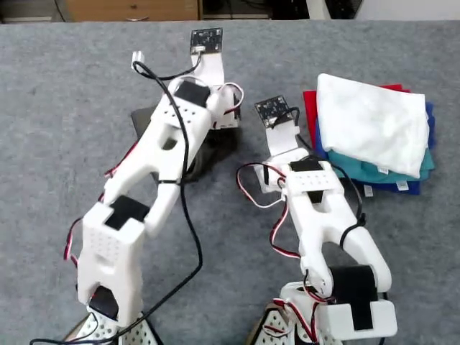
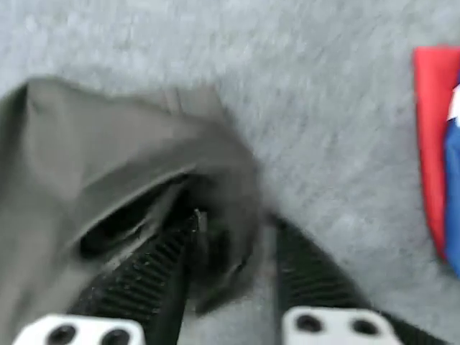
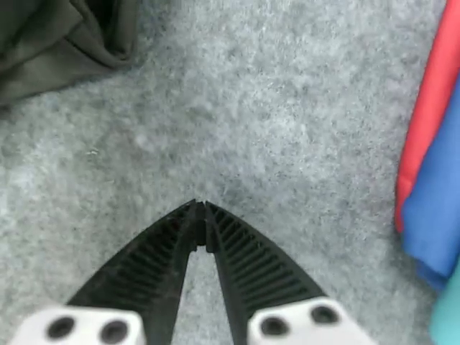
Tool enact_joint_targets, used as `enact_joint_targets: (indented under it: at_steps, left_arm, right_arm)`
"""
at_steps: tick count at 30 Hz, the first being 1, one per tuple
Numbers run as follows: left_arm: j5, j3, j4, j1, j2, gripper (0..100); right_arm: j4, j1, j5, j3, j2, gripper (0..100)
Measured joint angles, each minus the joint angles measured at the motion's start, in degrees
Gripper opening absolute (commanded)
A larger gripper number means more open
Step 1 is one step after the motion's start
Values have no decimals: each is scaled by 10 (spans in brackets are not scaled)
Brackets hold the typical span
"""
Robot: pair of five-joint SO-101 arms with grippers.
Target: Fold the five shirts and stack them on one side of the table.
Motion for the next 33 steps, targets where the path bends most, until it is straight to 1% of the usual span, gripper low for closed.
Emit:
enact_joint_targets:
  at_steps: [3,5,6,7,9,10,11,12,14,16,18,22,28,33]
  left_arm:
    - [14,-106,92,-4,6,252]
    - [16,-180,140,-22,6,249]
    - [16,-216,162,-34,6,230]
    - [16,-254,185,-48,6,194]
    - [16,-324,242,-81,6,84]
    - [16,-353,267,-99,8,32]
    - [16,-369,283,-120,11,12]
    - [13,-370,290,-142,16,26]
    - [-11,-357,296,-187,33,18]
    - [-22,-323,297,-223,47,20]
    - [-25,-283,297,-244,63,20]
    - [-26,-205,251,-248,105,20]
    - [-6,-101,159,-249,138,20]
    - [5,11,59,-251,139,20]
  right_arm:
    - [-2,0,0,0,0,2]
    - [-2,0,0,0,0,2]
    - [-2,0,0,0,0,2]
    - [-2,0,2,0,0,2]
    - [11,0,16,-11,0,2]
    - [30,0,22,-28,0,2]
    - [57,-3,26,-55,0,2]
    - [90,-11,34,-87,0,2]
    - [162,-38,61,-170,0,3]
    - [229,-73,85,-269,11,3]
    - [291,-107,98,-374,45,3]
    - [389,-145,105,-579,163,3]
    - [482,-156,105,-855,417,2]
    - [505,-151,104,-1083,615,3]
